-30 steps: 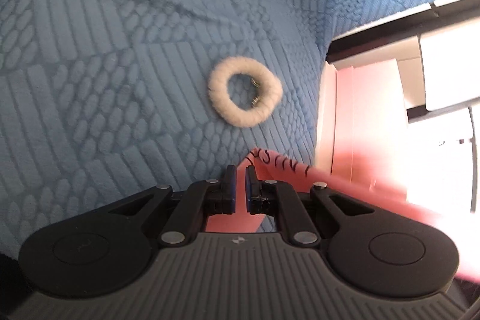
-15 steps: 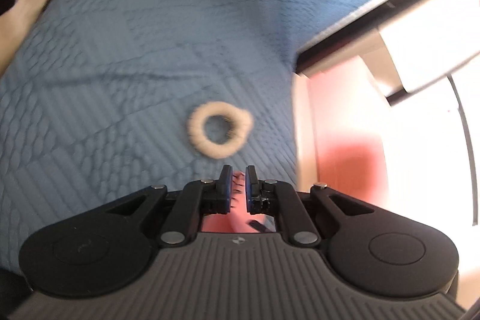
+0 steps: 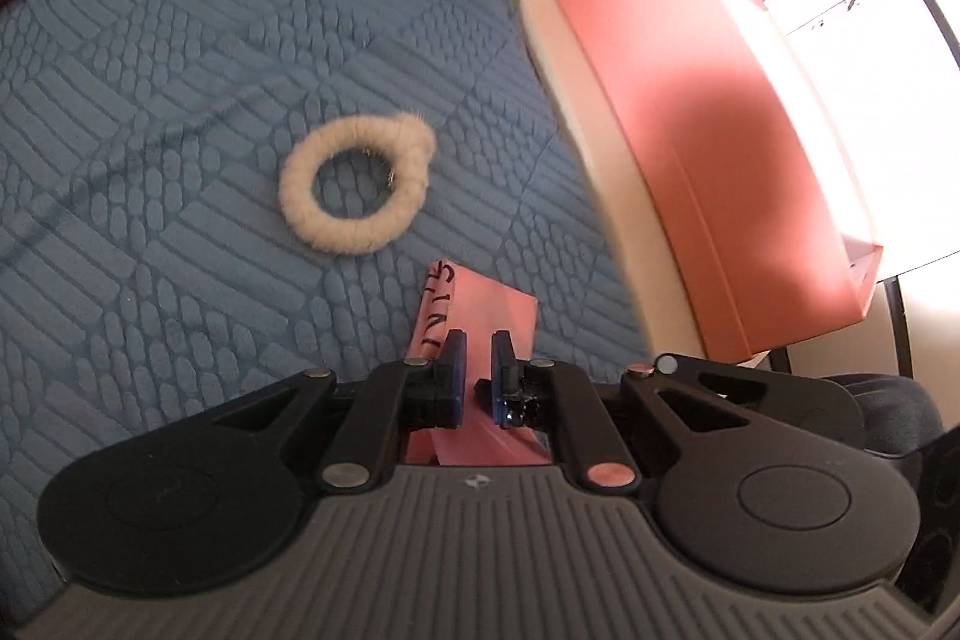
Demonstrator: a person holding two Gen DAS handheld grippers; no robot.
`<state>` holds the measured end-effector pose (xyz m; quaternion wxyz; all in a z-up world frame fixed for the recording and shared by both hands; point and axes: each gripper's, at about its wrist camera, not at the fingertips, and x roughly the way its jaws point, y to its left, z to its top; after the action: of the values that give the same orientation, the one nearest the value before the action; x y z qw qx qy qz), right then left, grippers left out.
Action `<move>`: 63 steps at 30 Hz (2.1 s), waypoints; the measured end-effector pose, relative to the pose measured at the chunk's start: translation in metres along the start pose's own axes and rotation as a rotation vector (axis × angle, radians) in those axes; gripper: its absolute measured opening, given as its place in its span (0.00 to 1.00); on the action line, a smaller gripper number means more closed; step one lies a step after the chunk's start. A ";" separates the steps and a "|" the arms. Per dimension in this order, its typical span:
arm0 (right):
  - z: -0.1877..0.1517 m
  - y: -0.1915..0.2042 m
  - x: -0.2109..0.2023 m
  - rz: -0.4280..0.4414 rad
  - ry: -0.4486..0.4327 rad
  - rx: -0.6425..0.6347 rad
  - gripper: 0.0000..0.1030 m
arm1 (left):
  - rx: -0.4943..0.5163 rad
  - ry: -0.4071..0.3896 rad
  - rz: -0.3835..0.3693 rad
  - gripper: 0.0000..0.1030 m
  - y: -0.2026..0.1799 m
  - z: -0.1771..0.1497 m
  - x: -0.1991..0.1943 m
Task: Organize objects
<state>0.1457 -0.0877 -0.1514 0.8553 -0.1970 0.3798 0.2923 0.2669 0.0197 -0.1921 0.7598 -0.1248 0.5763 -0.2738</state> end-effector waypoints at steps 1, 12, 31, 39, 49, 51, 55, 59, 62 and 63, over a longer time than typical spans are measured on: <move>0.000 0.001 0.000 -0.002 0.003 -0.007 0.29 | 0.000 0.005 -0.001 0.09 0.002 -0.001 0.000; 0.001 -0.023 -0.021 0.139 0.052 0.082 0.37 | -0.004 0.017 -0.006 0.09 0.004 -0.003 0.002; -0.015 -0.094 -0.070 0.269 -0.045 0.524 0.39 | -0.031 -0.005 0.010 0.09 0.008 -0.006 -0.004; -0.008 -0.077 -0.036 0.279 0.033 0.462 0.36 | -0.025 0.000 0.023 0.09 0.007 -0.006 -0.003; -0.008 -0.066 -0.007 0.271 0.118 0.452 0.33 | -0.017 -0.016 0.079 0.09 0.006 -0.011 0.000; -0.009 -0.065 -0.007 0.267 0.120 0.457 0.33 | -0.016 -0.025 0.090 0.09 0.004 -0.013 0.000; -0.009 -0.063 -0.006 0.259 0.122 0.451 0.33 | -0.042 -0.048 0.097 0.09 0.003 -0.018 -0.001; -0.009 -0.064 -0.006 0.258 0.125 0.458 0.33 | -0.061 -0.080 0.105 0.09 -0.002 -0.028 -0.007; -0.009 -0.064 -0.006 0.256 0.125 0.459 0.33 | -0.059 -0.085 0.110 0.09 -0.009 -0.035 -0.007; -0.009 -0.064 -0.005 0.256 0.125 0.460 0.33 | -0.053 -0.083 0.114 0.09 -0.012 -0.038 -0.006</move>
<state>0.1793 -0.1426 -0.1458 0.8086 0.0348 0.5100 0.2914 0.2266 0.0181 -0.1925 0.7939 -0.1230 0.5575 -0.2092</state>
